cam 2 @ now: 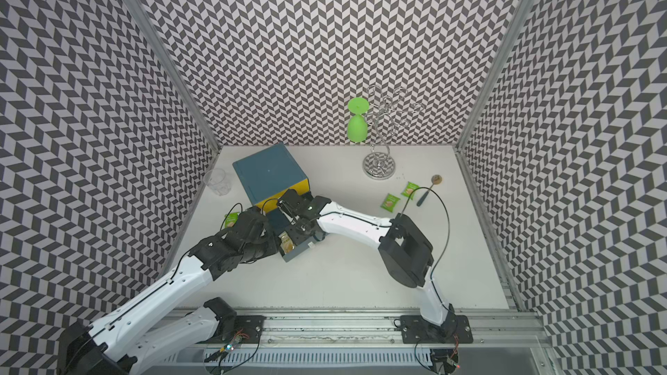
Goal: Take the cookies out of the drawer
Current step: Pick up the cookie from the drawer, then place the cookie at the center of the board.
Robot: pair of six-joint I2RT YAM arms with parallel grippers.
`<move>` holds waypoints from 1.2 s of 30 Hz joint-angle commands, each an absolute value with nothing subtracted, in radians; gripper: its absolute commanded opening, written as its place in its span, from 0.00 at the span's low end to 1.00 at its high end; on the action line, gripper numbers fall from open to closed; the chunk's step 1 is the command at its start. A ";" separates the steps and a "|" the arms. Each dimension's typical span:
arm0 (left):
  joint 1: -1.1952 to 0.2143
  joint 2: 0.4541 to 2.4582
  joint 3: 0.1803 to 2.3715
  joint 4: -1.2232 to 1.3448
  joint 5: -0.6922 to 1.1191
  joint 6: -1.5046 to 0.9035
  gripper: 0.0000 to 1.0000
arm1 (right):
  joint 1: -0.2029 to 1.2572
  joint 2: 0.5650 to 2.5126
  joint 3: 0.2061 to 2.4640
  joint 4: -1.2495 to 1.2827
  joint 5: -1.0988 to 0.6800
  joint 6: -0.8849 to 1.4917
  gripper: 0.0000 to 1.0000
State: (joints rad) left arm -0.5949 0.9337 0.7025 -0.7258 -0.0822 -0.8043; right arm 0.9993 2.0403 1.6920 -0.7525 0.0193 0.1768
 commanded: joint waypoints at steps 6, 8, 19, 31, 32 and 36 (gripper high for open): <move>-0.586 0.920 0.711 -0.719 -0.075 -0.792 0.28 | 0.992 1.941 1.722 -0.679 0.077 0.195 0.36; -0.586 0.922 0.713 -0.721 -0.075 -0.790 0.28 | 0.989 1.922 1.734 -0.680 0.076 0.198 0.36; -0.586 0.928 0.715 -0.717 -0.072 -0.782 0.28 | 0.908 1.811 1.751 -0.694 0.066 0.202 0.36; -0.578 0.927 0.718 -0.709 -0.052 -0.764 0.31 | 0.384 1.726 1.543 -0.634 0.021 0.186 0.36; -0.576 0.927 0.718 -0.709 -0.049 -0.761 0.30 | 0.339 1.730 1.516 -0.615 0.029 0.192 0.36; -0.570 0.928 0.716 -0.699 -0.033 -0.751 0.30 | 0.179 1.763 1.411 -0.542 0.020 0.212 0.36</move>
State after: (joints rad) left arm -0.5789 0.9318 0.7025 -0.7231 -0.0540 -0.7742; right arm 0.2451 1.7351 1.4590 -0.6193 0.0299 0.1951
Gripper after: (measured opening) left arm 0.302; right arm 0.357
